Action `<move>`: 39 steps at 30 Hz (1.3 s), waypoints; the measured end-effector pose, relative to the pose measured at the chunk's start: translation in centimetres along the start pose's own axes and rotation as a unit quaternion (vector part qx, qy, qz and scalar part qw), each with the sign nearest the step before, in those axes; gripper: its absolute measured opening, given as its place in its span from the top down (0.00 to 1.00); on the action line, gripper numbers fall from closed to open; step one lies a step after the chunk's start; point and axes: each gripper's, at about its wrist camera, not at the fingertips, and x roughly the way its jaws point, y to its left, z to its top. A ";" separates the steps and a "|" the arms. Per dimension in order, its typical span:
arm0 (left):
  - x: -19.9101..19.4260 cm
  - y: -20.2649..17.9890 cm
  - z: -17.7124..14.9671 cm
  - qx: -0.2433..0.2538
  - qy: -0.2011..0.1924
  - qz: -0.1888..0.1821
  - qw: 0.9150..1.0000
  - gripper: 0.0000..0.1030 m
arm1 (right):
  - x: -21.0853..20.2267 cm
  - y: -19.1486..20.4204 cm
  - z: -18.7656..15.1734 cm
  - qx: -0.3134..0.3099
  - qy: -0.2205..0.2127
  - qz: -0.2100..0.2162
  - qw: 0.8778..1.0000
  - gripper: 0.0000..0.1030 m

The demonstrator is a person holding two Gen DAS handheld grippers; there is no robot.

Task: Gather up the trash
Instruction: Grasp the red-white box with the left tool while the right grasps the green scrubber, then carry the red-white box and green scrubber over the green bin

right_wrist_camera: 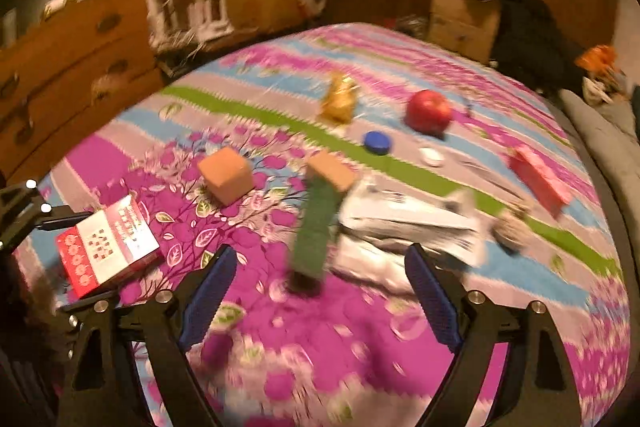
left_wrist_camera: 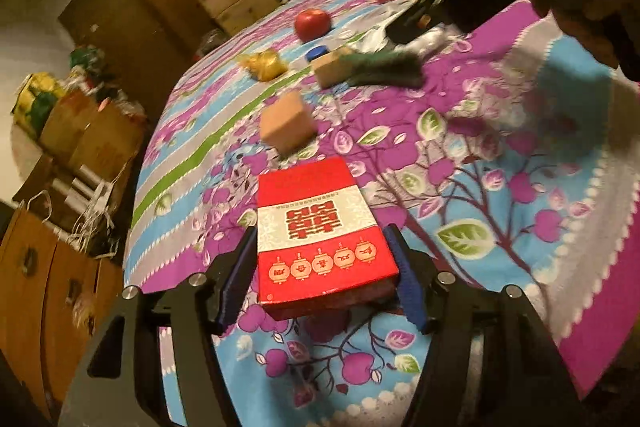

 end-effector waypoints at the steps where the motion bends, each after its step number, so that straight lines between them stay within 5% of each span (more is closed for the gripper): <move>1: 0.2 0.0 0.0 -0.010 -0.002 0.004 1.000 0.33 | 1.2 0.2 0.3 -0.002 0.011 0.007 1.000 0.33; 3: 0.3 0.1 -0.1 -0.021 -0.007 0.008 1.000 0.29 | 3.2 0.4 0.5 0.000 0.024 -0.013 1.000 0.39; 6: 0.9 0.1 0.2 -0.030 -0.007 0.012 0.999 0.25 | 4.7 -0.3 0.6 0.030 0.029 -0.035 0.999 0.40; 12: 1.5 0.2 0.2 -0.051 -0.003 0.011 0.999 0.21 | 4.4 1.0 0.4 -0.007 0.004 -0.073 0.997 0.39; 14: 1.5 0.3 0.2 -0.058 0.001 0.009 0.998 0.21 | 6.0 1.0 0.2 -0.022 0.039 -0.088 0.995 0.63; 15: 1.5 0.4 0.2 -0.065 0.001 0.010 0.998 0.32 | 6.3 0.9 0.0 -0.022 0.048 -0.092 0.994 0.85; 16: 1.6 0.5 0.2 -0.070 0.004 0.009 0.998 0.41 | 6.0 0.7 0.0 -0.011 0.045 -0.082 0.996 0.92; 23: 1.0 0.4 -0.2 -0.098 0.000 0.017 0.995 0.44 | -0.2 1.1 -0.9 0.037 -0.025 -0.049 0.998 0.92; 31: -2.2 1.2 0.8 -0.136 -0.034 0.016 0.990 0.44 | -7.6 1.6 -4.0 0.113 -0.031 0.011 0.993 0.92; 39: -5.8 0.9 5.8 -0.115 -0.088 0.027 0.989 0.44 | -14.9 1.5 -6.0 0.142 -0.064 -0.007 0.988 0.92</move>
